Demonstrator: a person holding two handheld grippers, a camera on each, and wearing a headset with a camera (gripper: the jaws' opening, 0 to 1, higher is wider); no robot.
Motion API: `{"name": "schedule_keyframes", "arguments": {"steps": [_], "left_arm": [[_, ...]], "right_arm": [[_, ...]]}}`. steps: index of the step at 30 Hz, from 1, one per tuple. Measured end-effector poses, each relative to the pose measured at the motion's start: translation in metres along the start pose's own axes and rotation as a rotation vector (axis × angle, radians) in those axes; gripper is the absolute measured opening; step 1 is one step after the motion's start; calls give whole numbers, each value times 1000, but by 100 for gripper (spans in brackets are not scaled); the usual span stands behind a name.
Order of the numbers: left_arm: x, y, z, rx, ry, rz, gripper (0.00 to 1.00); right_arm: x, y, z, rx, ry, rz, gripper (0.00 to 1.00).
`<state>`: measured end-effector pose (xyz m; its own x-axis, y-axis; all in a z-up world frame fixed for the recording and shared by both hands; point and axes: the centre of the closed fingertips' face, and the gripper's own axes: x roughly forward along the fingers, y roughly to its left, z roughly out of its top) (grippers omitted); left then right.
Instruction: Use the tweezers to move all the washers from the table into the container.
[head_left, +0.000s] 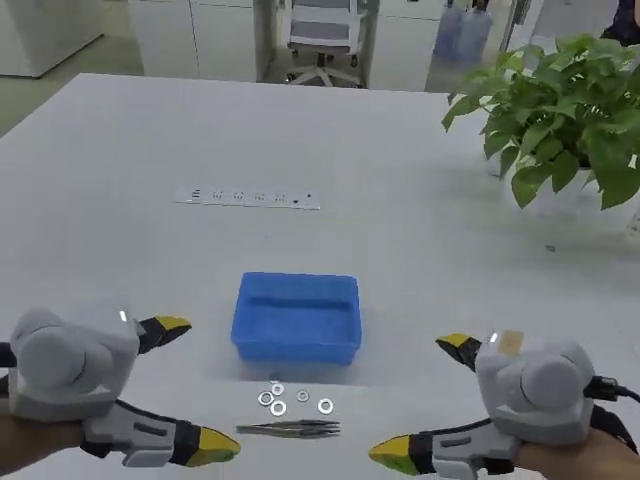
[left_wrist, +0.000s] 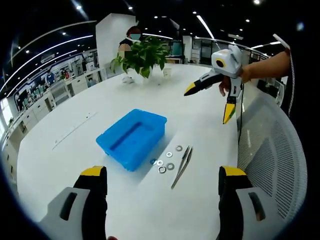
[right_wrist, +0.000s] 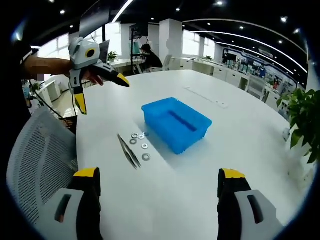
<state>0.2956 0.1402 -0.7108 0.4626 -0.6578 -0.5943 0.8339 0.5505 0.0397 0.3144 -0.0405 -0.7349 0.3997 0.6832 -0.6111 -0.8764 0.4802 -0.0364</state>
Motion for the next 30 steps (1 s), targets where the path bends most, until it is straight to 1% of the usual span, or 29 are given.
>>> {"name": "schedule_keyframes", "arguments": {"steps": [9,17,30], "left_arm": [[1,0,0,4,1,-1,98],[0,0,2,6,-4,1,98],[-1,-1,5,6,-6,3,98]], "right_arm": [[0,1,-1,-6,5,3,99],[0,3,-2,-13,10,5,99],[0,3,0,-15,4,8,100]]}}
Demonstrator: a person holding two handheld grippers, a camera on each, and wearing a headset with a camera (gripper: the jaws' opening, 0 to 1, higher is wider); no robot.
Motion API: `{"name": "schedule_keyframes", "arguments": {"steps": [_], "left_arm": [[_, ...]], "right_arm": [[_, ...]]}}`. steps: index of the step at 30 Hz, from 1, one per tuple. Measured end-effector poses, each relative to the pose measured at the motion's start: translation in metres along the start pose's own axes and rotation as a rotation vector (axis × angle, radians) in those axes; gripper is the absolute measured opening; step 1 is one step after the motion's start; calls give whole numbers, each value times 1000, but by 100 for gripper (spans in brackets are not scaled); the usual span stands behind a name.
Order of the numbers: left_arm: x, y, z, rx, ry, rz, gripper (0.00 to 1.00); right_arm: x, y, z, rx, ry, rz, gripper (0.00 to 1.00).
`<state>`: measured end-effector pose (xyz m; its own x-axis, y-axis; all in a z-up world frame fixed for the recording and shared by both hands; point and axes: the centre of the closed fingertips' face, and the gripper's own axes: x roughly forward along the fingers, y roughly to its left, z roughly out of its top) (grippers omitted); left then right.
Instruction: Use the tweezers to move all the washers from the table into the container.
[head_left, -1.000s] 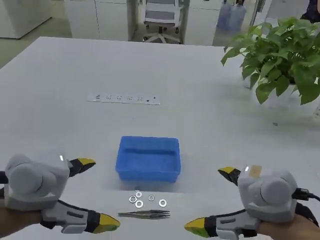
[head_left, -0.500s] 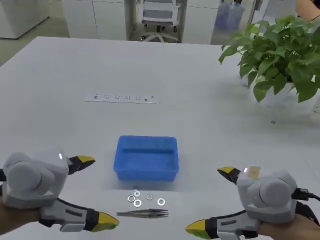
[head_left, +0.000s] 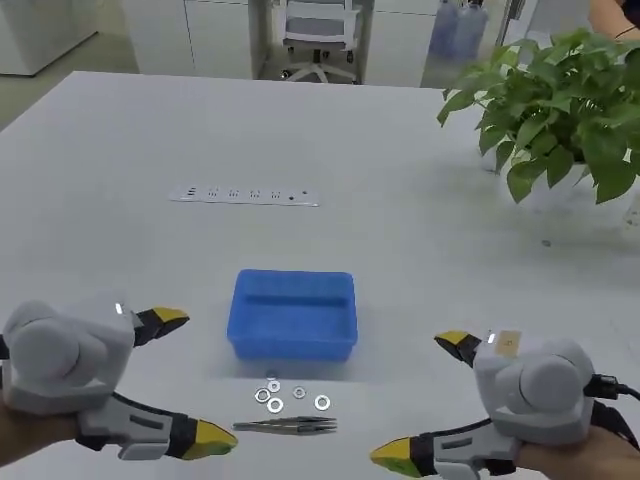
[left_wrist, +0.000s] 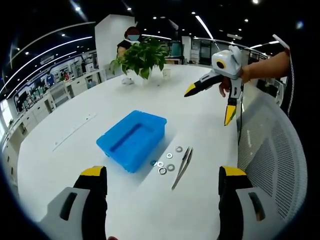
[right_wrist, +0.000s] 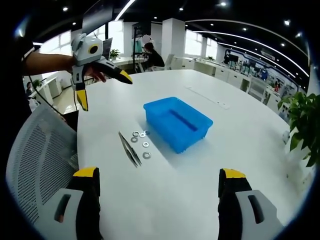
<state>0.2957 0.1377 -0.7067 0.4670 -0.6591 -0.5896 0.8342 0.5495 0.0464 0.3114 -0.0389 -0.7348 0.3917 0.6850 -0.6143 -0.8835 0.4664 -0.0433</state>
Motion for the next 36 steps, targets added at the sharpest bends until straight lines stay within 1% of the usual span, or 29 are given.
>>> {"name": "schedule_keyframes", "arguments": {"steps": [9,14,20,29,36], "left_arm": [[1,0,0,1,2,-3,98],[1,-1,3,0,-10,-9,99],[1,-1,4,8,-7,-14,99],[0,1,6,13,-11,-20,99],[0,0,5,28,0,-33,99]], "right_arm": [[0,1,-1,-2,3,2,100],[-1,0,0,0,0,0,100],[-3,0,2,-6,-7,1,100],[-3,-2,2,-11,-4,3,100],[-5,-4,9,-26,-12,9,100]]}}
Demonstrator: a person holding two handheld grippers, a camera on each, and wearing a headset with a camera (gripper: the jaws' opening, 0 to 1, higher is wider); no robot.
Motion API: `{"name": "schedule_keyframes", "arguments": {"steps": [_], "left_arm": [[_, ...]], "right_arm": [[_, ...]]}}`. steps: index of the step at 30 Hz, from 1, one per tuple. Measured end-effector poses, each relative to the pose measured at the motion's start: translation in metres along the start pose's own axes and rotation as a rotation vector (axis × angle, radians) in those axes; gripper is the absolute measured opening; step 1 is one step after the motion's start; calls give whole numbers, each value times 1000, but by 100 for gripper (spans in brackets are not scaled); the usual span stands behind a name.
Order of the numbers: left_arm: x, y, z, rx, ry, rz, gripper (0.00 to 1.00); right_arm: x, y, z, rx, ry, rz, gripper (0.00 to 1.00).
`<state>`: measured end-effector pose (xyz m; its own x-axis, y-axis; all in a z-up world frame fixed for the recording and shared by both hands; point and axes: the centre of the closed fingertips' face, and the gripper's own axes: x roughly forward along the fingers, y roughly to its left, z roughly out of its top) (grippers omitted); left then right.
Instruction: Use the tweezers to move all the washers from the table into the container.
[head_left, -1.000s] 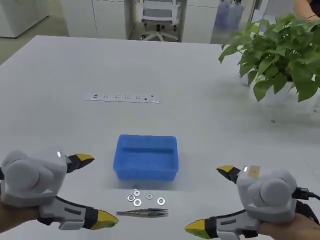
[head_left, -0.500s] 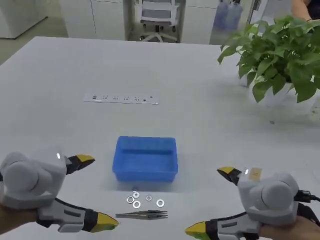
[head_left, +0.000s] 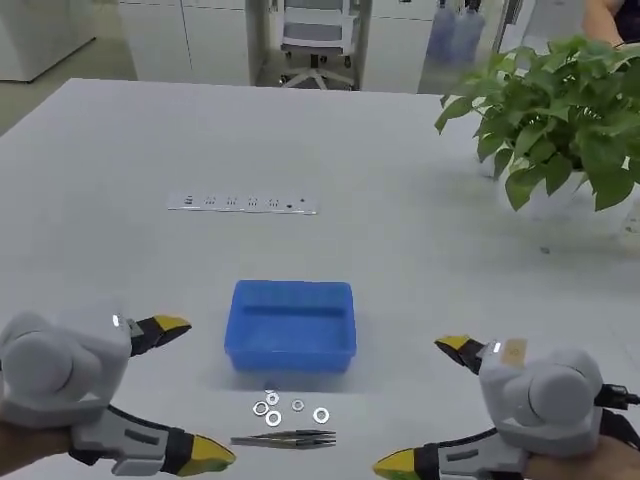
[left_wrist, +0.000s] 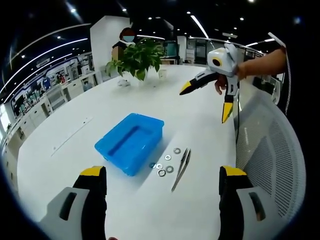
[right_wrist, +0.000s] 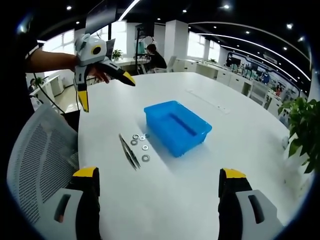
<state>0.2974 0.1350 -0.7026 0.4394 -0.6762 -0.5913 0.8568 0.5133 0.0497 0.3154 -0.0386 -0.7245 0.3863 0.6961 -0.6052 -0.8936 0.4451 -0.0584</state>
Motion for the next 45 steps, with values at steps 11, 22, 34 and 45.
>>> {"name": "schedule_keyframes", "arguments": {"steps": [11,22,34,45], "left_arm": [[1,3,-4,32,32,-9,98],[8,4,-11,59,65,-28,92],[23,2,-25,103,114,-77,74],[37,-2,-41,137,165,-129,55]], "right_arm": [[5,1,11,-23,-5,28,99],[14,8,17,-89,8,81,86],[32,19,9,-198,79,167,65],[52,28,4,-266,128,236,51]]}}
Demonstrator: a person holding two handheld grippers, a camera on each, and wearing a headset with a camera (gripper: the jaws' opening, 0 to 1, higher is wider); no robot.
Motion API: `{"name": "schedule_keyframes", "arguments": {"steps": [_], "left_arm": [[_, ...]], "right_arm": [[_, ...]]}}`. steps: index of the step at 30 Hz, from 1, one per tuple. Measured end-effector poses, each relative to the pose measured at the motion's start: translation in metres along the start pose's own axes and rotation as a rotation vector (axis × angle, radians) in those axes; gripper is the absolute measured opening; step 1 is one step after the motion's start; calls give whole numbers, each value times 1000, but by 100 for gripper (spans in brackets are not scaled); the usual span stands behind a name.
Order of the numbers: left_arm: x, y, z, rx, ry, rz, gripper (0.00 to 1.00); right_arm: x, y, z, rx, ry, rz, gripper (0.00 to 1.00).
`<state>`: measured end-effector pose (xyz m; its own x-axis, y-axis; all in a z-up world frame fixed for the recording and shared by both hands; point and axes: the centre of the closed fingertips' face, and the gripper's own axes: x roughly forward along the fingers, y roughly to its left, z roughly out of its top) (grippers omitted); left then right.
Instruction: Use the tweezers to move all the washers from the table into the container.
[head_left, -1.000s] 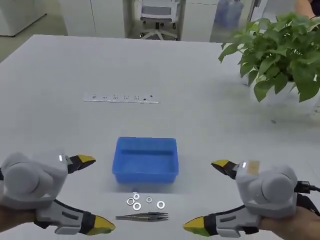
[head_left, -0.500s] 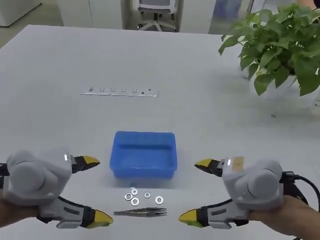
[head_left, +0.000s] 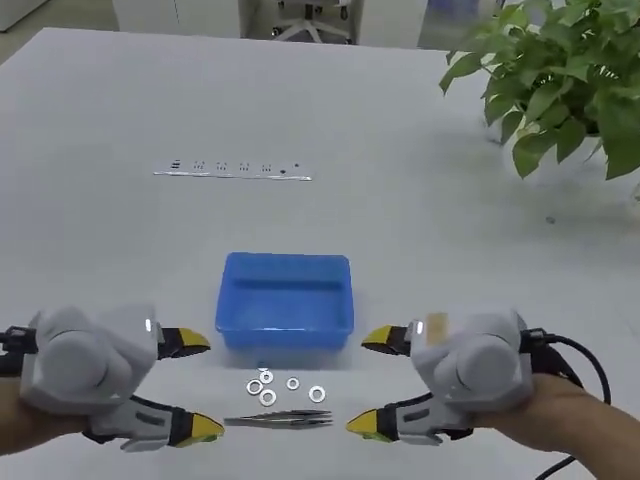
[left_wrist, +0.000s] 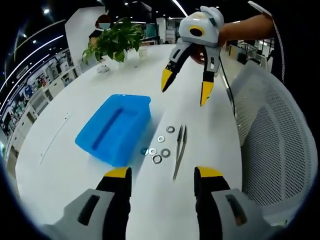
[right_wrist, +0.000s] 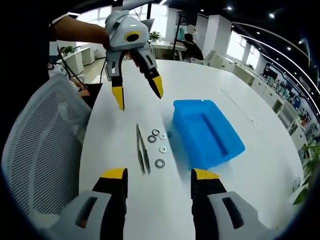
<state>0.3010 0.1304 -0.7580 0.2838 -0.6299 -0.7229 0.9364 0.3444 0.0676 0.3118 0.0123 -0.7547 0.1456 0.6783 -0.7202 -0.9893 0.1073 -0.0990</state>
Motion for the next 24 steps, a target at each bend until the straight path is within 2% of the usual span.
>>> {"name": "schedule_keyframes", "arguments": {"steps": [4,10,15,24], "left_arm": [[9,-9,-6,-4,35,-55,42],[19,-14,-8,22,47,-90,37],[27,-17,-14,36,75,-117,32],[33,-21,-22,66,112,-161,23]], "right_arm": [[11,3,2,-29,12,30,45],[25,9,3,-44,23,76,40],[35,13,0,-56,35,114,34],[49,25,-2,-73,53,176,24]]}}
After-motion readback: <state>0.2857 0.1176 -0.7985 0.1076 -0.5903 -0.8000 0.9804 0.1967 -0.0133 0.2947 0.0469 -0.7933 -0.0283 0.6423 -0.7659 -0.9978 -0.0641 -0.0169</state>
